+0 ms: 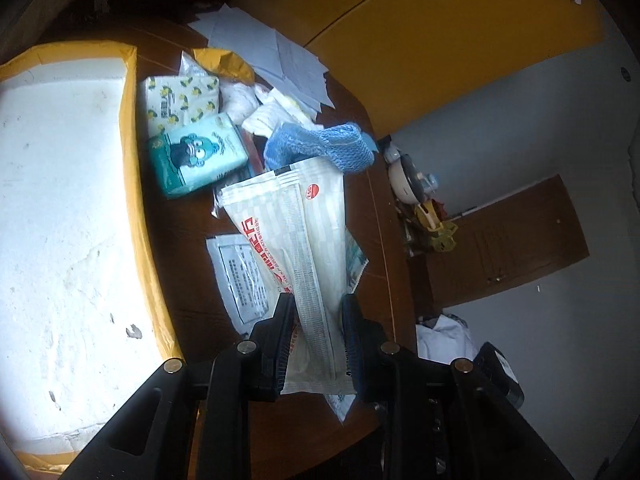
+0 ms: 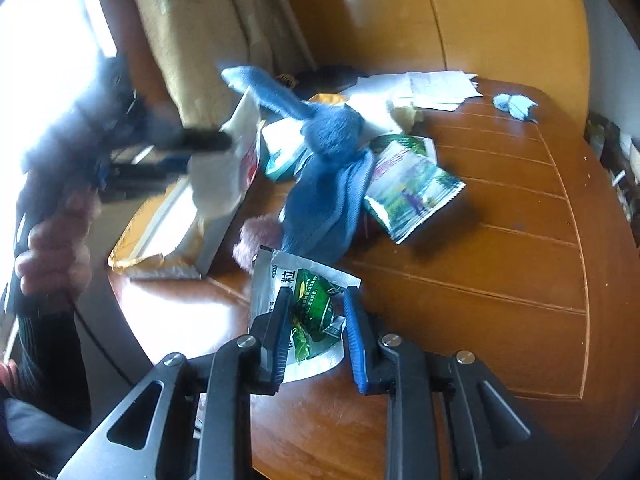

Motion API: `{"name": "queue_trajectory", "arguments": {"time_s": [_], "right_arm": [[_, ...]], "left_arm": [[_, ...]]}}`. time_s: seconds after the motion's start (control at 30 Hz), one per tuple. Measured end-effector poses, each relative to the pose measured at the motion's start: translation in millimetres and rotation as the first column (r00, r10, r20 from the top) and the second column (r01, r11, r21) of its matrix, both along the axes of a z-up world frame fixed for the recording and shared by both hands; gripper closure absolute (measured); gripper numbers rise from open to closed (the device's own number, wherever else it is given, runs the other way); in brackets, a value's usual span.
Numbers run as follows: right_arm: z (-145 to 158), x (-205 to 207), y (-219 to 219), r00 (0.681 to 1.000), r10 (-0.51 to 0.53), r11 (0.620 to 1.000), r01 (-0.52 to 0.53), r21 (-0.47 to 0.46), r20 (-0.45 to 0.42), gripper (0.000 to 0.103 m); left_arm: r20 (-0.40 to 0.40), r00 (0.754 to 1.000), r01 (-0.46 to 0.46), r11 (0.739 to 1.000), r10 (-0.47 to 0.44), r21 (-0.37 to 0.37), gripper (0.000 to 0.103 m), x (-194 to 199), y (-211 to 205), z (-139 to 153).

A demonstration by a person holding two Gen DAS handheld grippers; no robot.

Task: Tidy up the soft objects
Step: 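Carry both packets into the tray and open both grippers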

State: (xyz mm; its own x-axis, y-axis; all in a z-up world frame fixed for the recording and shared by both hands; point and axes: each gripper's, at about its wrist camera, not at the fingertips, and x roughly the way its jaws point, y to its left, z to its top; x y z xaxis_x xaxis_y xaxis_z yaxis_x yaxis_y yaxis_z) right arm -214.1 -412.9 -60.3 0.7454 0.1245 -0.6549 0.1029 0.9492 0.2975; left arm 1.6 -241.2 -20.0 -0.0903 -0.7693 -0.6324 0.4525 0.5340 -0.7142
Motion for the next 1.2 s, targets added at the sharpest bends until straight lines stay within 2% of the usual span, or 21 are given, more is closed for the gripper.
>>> {"name": "queue_trajectory", "arguments": {"time_s": [0.13,0.23,0.33,0.5,0.67,0.77,0.87,1.07,1.13,1.2], "right_arm": [[2,7,-7,1.0,-0.026,1.0,0.026,0.016,-0.005,0.078],[2,11,-10,0.999,-0.041,0.999,0.042,0.028,-0.012,0.078],[3,11,-12,0.998,-0.061,0.998,0.061,0.033,-0.003,0.078],[23,8,-14,0.993,-0.082,0.996,0.078,0.048,0.089,0.078],[47,31,9,0.987,-0.006,0.999,-0.003,0.055,0.163,0.078],[52,53,32,0.982,0.076,0.994,-0.088,0.065,0.173,0.078],[52,74,60,0.975,0.149,0.986,-0.159,0.047,0.167,0.078],[40,122,108,0.977,0.203,0.979,-0.203,-0.01,0.067,0.078],[36,134,121,0.977,0.207,0.978,-0.205,-0.042,0.045,0.078],[34,146,132,0.977,0.212,0.975,-0.211,-0.065,0.022,0.078]], "left_arm": [[-0.051,0.996,0.077,0.997,-0.077,0.008,0.078,-7,-2,-12],[-0.055,0.993,0.106,0.994,-0.105,0.023,0.078,-21,0,-17],[-0.043,0.993,0.109,0.994,-0.11,-0.009,0.078,-33,9,-15],[0.016,1.0,0.025,0.994,-0.024,-0.108,0.078,-27,38,7],[0.092,0.992,-0.074,0.984,0.09,-0.159,0.078,-14,75,29],[0.154,0.973,-0.155,0.982,0.17,-0.103,0.078,-8,94,32],[0.205,0.95,-0.241,0.97,0.233,0.013,0.078,-4,109,25],[0.284,0.907,-0.377,0.901,0.312,0.215,0.078,11,133,0],[0.283,0.912,-0.373,0.888,0.298,0.268,0.078,15,135,-13],[0.265,0.924,-0.351,0.887,0.276,0.3,0.078,7,146,-18]]}}
